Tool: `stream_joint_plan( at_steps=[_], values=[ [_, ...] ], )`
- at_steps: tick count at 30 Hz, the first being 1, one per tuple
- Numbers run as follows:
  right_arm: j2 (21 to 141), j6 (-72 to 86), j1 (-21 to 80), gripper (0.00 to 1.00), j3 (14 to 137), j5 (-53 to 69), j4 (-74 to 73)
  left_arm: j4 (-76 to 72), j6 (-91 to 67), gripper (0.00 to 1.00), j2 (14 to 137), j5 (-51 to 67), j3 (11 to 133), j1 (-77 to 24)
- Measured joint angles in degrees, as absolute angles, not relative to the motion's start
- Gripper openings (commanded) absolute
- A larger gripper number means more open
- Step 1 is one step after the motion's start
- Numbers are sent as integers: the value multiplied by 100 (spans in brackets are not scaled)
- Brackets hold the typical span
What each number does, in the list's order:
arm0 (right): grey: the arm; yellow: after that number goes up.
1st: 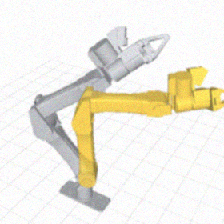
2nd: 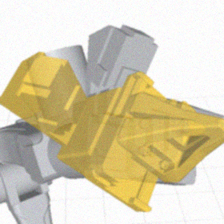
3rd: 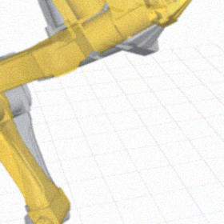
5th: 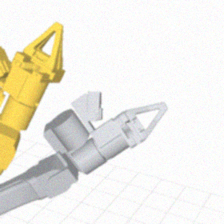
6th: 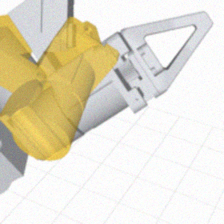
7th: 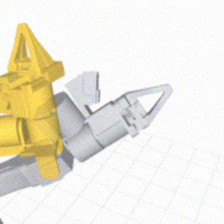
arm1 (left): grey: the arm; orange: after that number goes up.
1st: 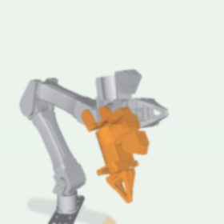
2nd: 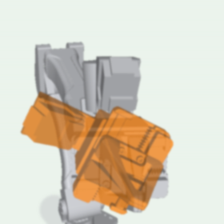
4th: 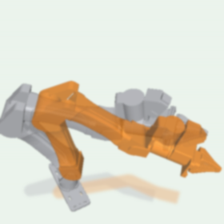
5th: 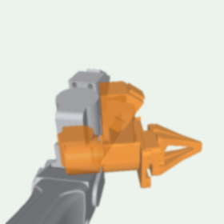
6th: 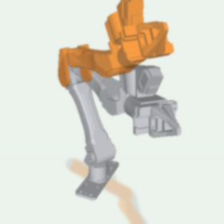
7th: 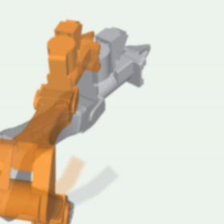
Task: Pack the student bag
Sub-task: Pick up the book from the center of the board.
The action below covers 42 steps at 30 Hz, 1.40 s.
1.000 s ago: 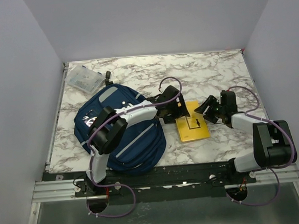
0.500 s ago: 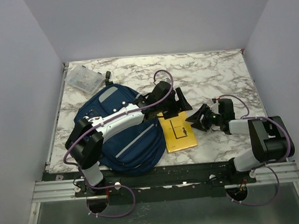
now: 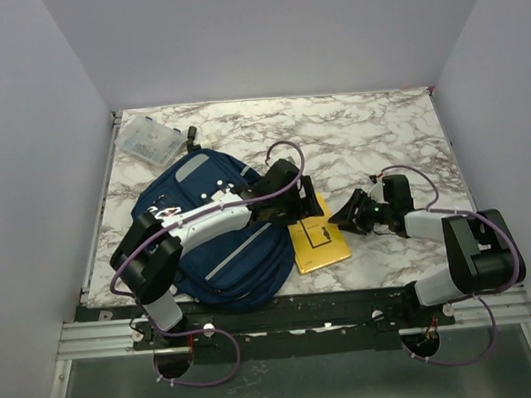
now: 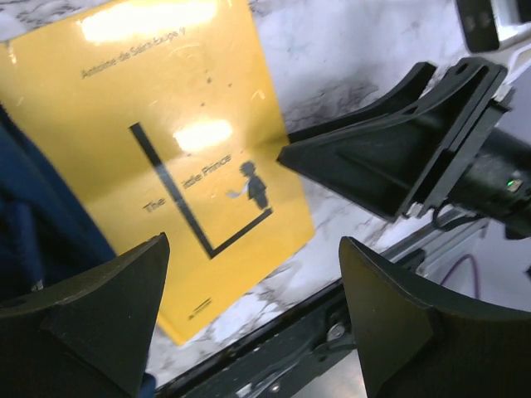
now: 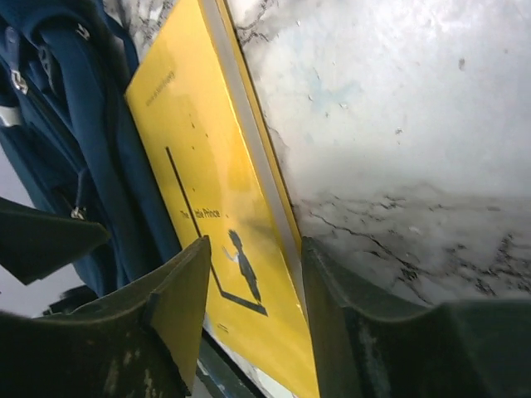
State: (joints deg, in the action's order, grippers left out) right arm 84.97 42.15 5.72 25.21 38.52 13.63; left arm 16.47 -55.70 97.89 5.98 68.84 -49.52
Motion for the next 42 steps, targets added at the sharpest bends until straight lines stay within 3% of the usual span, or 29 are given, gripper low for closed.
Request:
stream_joint_plan(
  at_steps=[8,13,19,26,29,42],
  values=[
    [7950,3837,607,31,2512,3680,486,1374,-5183,83,9568,958,6261,-5000],
    [7478,3918,607,28,2510,4007,231,1160,-5111,83,9804,1116,6165,-5162],
    [7048,3879,607,38,2582,3909,-139,993,-5070,84,9581,1100,5863,-5332],
    [7708,3754,727,65,2985,3913,91,937,-5103,86,8707,967,5227,-5485],
    [8038,3765,790,71,3124,3962,336,819,-5221,87,8510,961,4991,-5603],
    [10149,3520,1066,74,5336,3686,751,1282,-7057,91,8624,414,4814,-6458]
  ],
)
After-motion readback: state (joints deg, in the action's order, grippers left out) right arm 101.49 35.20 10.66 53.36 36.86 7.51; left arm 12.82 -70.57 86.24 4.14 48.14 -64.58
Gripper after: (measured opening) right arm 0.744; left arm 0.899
